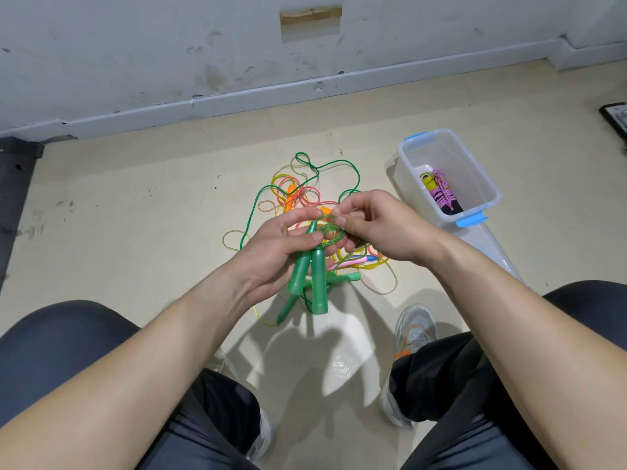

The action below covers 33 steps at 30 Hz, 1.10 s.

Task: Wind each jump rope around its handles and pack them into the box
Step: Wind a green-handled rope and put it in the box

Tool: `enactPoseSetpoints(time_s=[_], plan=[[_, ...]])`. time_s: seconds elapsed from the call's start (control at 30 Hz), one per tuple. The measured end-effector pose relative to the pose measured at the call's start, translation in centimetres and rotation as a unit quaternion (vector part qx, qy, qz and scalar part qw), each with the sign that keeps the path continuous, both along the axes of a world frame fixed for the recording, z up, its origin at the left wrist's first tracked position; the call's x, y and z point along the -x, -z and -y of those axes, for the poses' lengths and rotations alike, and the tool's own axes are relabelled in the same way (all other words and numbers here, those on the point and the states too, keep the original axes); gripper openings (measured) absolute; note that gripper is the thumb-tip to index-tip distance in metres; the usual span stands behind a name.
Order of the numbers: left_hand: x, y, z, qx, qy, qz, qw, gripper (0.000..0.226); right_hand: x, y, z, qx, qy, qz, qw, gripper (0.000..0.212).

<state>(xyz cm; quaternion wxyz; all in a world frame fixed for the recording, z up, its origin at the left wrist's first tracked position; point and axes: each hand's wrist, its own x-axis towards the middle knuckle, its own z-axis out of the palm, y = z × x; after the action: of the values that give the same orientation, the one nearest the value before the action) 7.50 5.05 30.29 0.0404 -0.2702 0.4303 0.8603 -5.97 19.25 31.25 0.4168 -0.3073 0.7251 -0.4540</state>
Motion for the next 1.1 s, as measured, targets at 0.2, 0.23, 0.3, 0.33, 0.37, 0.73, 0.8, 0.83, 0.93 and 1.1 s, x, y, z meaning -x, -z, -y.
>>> enactPoseSetpoints(time_s=[0.2, 0.23, 0.3, 0.33, 0.37, 0.73, 0.8, 0.83, 0.93, 1.1], plan=[[0.1, 0.0, -0.2, 0.01, -0.003, 0.011, 1.0, 0.037, -0.3, -0.1, -0.3, 0.045, -0.013, -0.059, 0.997, 0.016], [0.1, 0.0, -0.1, 0.014, -0.004, 0.011, 1.0, 0.037, -0.4, -0.1, -0.3, 0.048, -0.018, -0.069, 0.996, 0.018], [0.0, 0.0, 0.0, 0.02, -0.006, 0.011, 1.0, 0.036, -0.5, 0.0, -0.3, 0.052, -0.02, -0.086, 0.995, 0.024], [0.1, 0.1, 0.0, 0.022, -0.007, 0.011, 1.0, 0.035, -0.6, 0.0, -0.3, 0.053, -0.018, -0.093, 0.994, 0.026], [0.1, 0.0, 0.0, 0.025, -0.008, 0.011, 1.0, 0.035, -0.7, 0.0, -0.3, 0.055, -0.013, -0.097, 0.994, 0.028], [0.0, 0.3, 0.3, 0.058, -0.022, 0.017, 0.998, 0.028, -0.8, 0.6, -0.3, 0.061, 0.014, -0.192, 0.979, 0.015], [0.0, 0.3, 0.2, 0.059, -0.024, 0.018, 0.998, 0.027, -0.7, 0.9, -0.2, 0.077, 0.009, -0.266, 0.961, 0.008], [0.1, 0.3, 0.3, 0.055, -0.027, 0.018, 0.998, 0.027, -0.8, 0.9, -0.1, 0.088, 0.006, -0.294, 0.952, 0.007], [0.2, 0.3, 0.3, 0.049, -0.03, 0.016, 0.998, 0.028, -0.9, 1.1, 0.0, 0.1, -0.001, -0.35, 0.931, 0.007], [0.2, 0.6, 0.2, 0.109, 0.005, 0.015, 0.994, 0.024, -0.9, 1.7, -0.1, -0.022, -0.052, -0.405, 0.912, 0.007]])
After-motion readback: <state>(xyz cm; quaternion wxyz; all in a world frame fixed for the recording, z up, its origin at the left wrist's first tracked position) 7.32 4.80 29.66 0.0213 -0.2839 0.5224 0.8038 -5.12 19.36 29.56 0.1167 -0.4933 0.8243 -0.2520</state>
